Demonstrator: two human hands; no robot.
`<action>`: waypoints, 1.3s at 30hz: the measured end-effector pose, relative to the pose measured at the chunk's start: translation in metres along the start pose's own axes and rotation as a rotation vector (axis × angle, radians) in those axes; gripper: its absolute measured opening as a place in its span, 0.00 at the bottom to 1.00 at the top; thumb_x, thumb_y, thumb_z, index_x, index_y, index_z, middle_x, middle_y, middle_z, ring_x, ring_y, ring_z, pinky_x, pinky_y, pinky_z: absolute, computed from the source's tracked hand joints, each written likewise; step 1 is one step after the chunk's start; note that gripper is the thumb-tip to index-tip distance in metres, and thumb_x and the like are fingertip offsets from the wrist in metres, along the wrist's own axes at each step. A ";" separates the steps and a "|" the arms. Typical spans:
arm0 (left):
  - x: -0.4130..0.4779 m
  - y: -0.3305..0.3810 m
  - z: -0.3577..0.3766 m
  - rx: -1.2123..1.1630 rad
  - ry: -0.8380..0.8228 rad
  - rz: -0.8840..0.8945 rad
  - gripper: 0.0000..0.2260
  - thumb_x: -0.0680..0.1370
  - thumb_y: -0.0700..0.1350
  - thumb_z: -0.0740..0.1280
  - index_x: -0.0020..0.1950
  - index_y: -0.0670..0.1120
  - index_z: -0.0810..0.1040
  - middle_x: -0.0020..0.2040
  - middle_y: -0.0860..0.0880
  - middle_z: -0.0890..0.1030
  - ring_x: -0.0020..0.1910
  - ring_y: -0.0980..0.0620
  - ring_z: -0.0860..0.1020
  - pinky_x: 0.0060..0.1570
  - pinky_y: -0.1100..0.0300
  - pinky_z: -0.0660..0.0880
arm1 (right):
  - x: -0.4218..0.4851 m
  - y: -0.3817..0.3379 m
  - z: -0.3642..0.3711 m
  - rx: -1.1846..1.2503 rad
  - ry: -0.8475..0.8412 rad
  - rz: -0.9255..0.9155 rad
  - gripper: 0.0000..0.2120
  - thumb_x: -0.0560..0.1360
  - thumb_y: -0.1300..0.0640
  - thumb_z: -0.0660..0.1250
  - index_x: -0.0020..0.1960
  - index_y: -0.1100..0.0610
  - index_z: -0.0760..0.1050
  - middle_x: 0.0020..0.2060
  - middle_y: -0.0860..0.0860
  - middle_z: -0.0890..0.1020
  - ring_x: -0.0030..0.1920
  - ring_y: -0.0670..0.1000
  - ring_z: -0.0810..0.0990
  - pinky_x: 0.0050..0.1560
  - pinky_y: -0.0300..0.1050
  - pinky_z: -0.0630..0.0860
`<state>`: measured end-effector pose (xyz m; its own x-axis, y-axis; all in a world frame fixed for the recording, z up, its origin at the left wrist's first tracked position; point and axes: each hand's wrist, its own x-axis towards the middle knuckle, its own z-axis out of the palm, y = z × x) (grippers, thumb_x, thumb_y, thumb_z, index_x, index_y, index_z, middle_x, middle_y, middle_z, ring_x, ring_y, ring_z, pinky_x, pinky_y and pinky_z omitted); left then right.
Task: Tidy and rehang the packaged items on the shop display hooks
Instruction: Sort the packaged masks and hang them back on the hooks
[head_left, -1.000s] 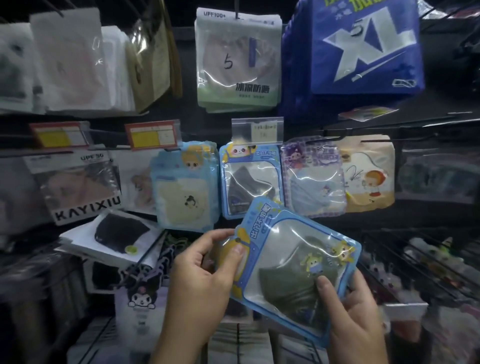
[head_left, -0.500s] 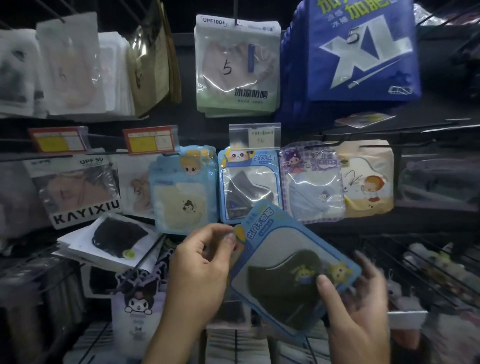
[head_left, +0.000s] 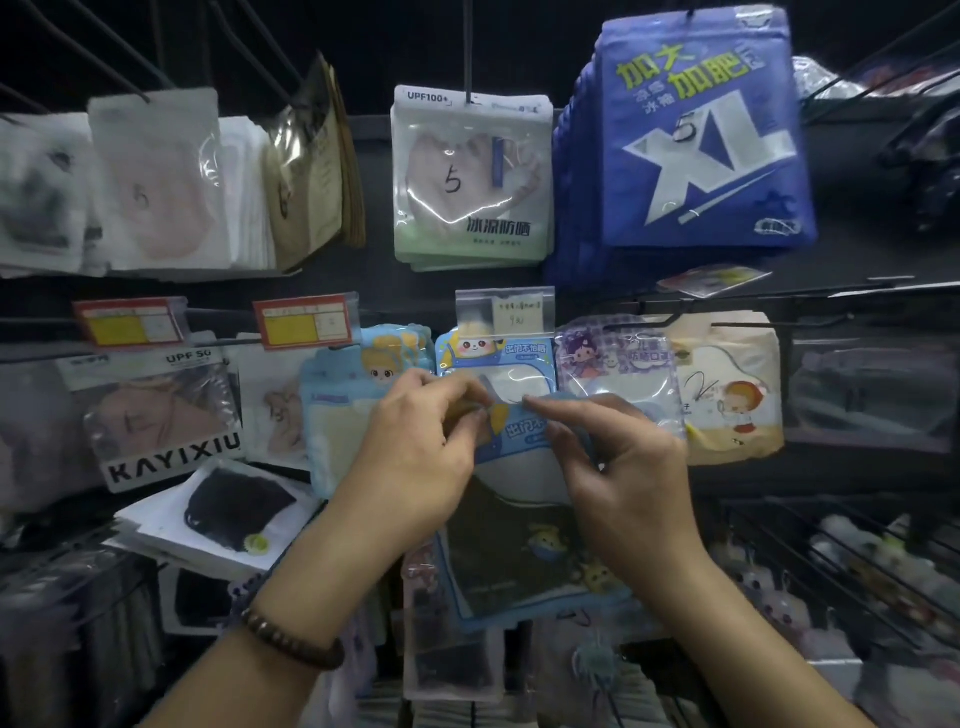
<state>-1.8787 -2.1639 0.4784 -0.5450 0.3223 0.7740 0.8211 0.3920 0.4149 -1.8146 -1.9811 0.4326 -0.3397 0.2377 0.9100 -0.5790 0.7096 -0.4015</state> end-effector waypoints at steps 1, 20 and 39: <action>0.006 -0.002 0.001 0.002 0.038 0.023 0.09 0.81 0.45 0.73 0.51 0.60 0.83 0.51 0.52 0.77 0.48 0.58 0.77 0.49 0.81 0.67 | 0.004 0.002 0.003 0.040 0.025 0.026 0.15 0.80 0.66 0.73 0.60 0.49 0.88 0.51 0.45 0.88 0.53 0.46 0.87 0.53 0.54 0.85; 0.027 -0.042 0.021 0.088 0.263 0.308 0.23 0.81 0.42 0.75 0.76 0.55 0.79 0.69 0.47 0.71 0.59 0.54 0.73 0.63 0.65 0.72 | 0.062 0.032 0.030 0.030 0.191 -0.015 0.11 0.81 0.65 0.71 0.56 0.52 0.89 0.47 0.46 0.82 0.48 0.42 0.80 0.48 0.42 0.78; 0.044 -0.050 0.064 0.726 -0.277 0.126 0.36 0.83 0.57 0.65 0.87 0.46 0.56 0.89 0.41 0.46 0.88 0.41 0.46 0.84 0.45 0.50 | 0.072 0.048 0.056 -0.816 -0.384 0.202 0.36 0.76 0.44 0.71 0.81 0.46 0.63 0.75 0.60 0.59 0.76 0.65 0.58 0.73 0.62 0.62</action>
<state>-1.9541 -2.1143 0.4610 -0.5563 0.5672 0.6073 0.6153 0.7723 -0.1577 -1.9080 -1.9668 0.4727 -0.6843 0.2750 0.6754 0.1704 0.9608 -0.2186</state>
